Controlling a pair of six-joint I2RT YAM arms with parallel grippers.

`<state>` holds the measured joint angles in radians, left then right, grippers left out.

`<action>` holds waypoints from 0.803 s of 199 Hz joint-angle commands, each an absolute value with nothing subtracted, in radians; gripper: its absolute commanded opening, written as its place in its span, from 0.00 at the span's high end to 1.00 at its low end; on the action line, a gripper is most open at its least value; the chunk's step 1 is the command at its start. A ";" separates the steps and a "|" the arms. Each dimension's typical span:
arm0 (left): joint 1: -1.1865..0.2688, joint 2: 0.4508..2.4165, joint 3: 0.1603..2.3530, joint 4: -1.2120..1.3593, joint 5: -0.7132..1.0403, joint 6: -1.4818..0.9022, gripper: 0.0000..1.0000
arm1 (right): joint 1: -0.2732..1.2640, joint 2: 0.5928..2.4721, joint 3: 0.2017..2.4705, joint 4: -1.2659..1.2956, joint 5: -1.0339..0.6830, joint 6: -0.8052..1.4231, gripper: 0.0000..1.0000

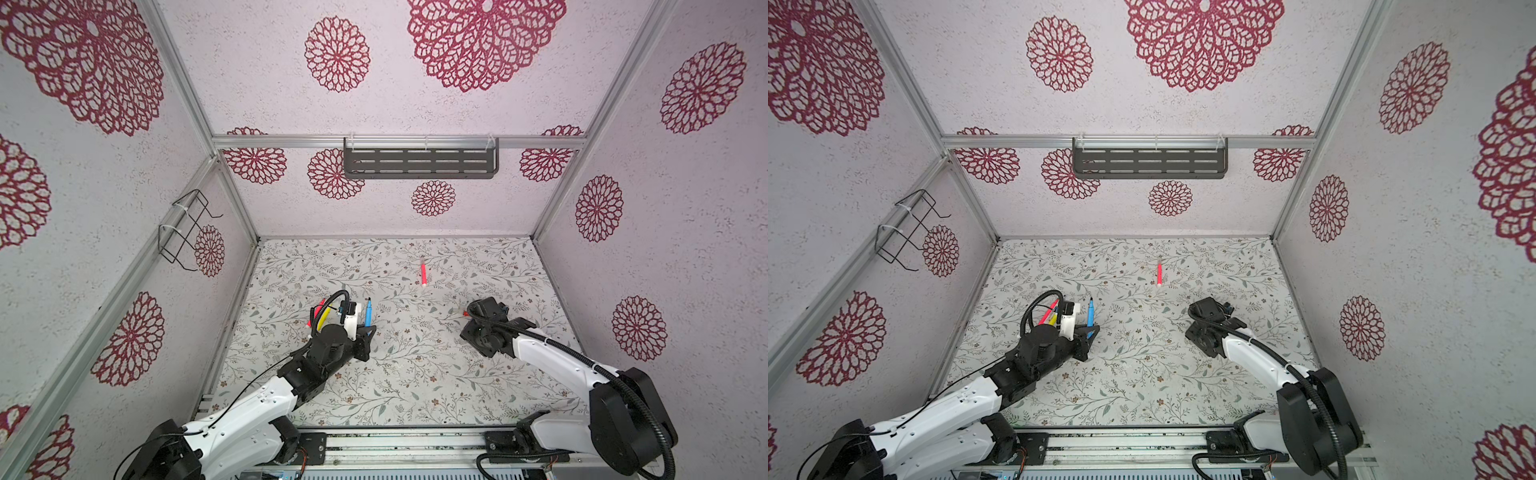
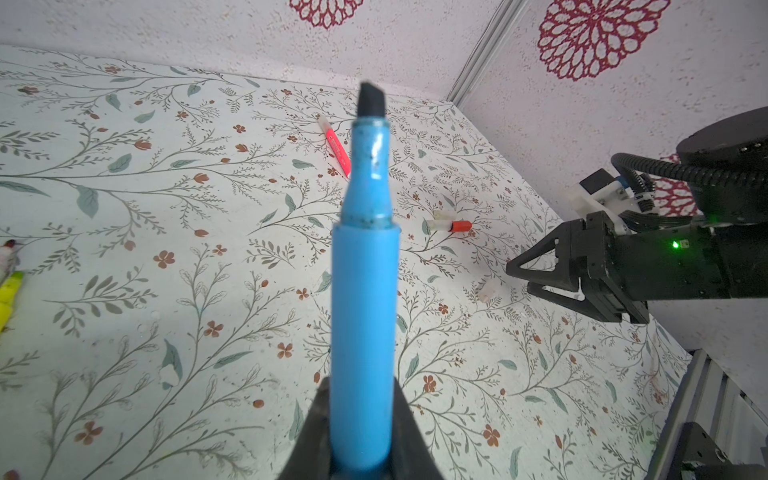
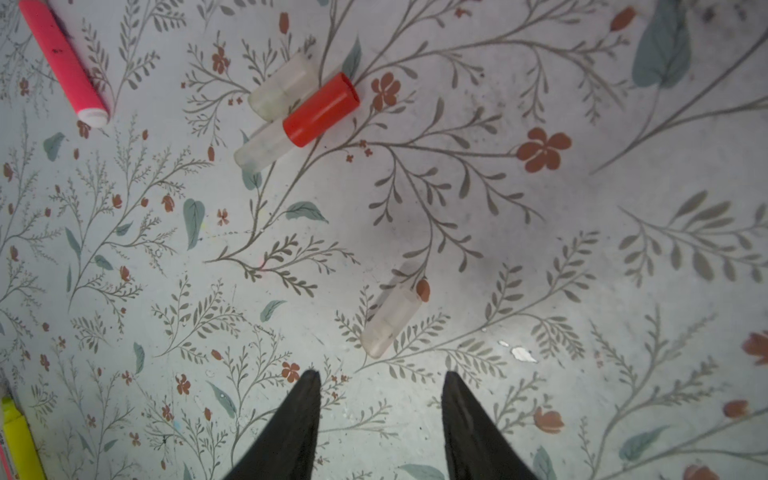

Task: Insert the pens into the pen caps
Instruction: 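Lower the open right gripper onto a loose clear cap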

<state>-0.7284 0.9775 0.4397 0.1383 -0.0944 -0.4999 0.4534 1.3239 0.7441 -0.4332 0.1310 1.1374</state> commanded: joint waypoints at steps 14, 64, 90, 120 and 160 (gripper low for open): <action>-0.722 0.972 0.451 0.165 -0.091 -0.504 1.00 | 0.460 1.445 0.855 -0.554 0.153 1.270 0.54; -0.723 0.945 0.440 0.147 -0.101 -0.508 1.00 | 0.459 1.510 0.900 -0.556 0.163 1.293 0.53; -0.722 0.936 0.439 0.145 -0.109 -0.505 1.00 | 0.457 1.574 0.955 -0.609 0.149 1.280 0.54; -0.722 0.934 0.437 0.144 -0.110 -0.506 1.00 | 0.454 1.647 1.010 -0.661 0.135 1.265 0.56; -0.723 0.915 0.431 0.133 -0.119 -0.502 1.00 | 0.439 1.673 1.006 -0.656 0.137 1.267 0.57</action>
<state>-0.7280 0.9417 0.4397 0.1345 -0.1009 -0.5022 0.4465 1.6756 0.9909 -0.5926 0.1249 1.2488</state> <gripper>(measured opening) 0.177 0.427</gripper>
